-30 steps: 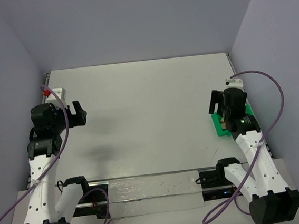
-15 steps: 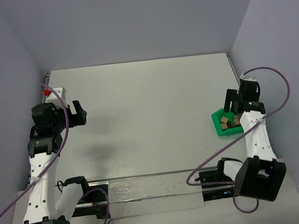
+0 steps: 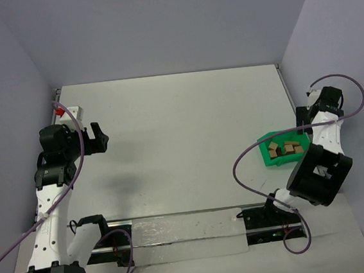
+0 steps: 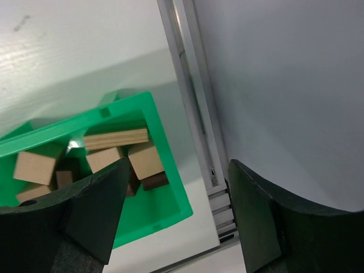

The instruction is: Build the wood block tower

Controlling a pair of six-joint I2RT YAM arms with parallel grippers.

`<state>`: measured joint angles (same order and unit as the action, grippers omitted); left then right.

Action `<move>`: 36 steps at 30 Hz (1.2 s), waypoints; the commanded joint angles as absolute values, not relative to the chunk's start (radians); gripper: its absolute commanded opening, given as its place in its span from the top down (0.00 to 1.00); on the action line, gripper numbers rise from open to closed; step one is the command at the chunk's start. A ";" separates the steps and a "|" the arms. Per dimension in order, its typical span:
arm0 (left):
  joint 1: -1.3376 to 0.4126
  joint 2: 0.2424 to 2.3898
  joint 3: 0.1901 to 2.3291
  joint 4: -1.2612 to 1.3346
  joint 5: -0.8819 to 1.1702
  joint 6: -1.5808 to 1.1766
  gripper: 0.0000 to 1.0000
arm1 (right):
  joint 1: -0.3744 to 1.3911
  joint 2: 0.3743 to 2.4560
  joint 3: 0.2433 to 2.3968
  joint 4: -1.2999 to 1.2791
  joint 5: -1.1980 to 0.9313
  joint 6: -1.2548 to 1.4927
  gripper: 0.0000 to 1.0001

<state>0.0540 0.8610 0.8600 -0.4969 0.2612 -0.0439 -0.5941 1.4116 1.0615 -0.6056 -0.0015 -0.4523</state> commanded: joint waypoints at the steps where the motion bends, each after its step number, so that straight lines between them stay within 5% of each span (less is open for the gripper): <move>1: 0.058 0.864 0.873 -0.453 0.295 -0.040 0.04 | -0.612 1.462 1.115 -0.612 -0.073 -0.568 0.28; 16: 0.058 0.864 0.875 -0.451 0.293 -0.040 0.04 | -0.623 1.663 1.154 -0.646 -0.166 -0.668 0.48; 20: 0.058 0.864 0.875 -0.452 0.291 -0.040 0.04 | -0.623 1.687 1.165 -0.675 -0.184 -0.690 0.66; 24: 0.059 0.857 0.871 -0.451 0.290 -0.040 0.04 | -0.623 1.699 1.192 -0.706 -0.180 -0.683 1.00; 30: 0.058 0.870 0.877 -0.455 0.312 -0.036 0.05 | -0.568 1.642 1.298 -0.820 -0.250 -0.654 1.00; 36: 0.060 0.868 0.881 -0.469 0.330 -0.029 0.05 | -0.302 1.569 1.445 -0.888 -0.235 -0.593 1.00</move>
<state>0.0542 0.8739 0.8600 -0.4969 0.2959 -0.0402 -0.4860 1.6767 1.3103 -0.8266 -0.1959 -0.6508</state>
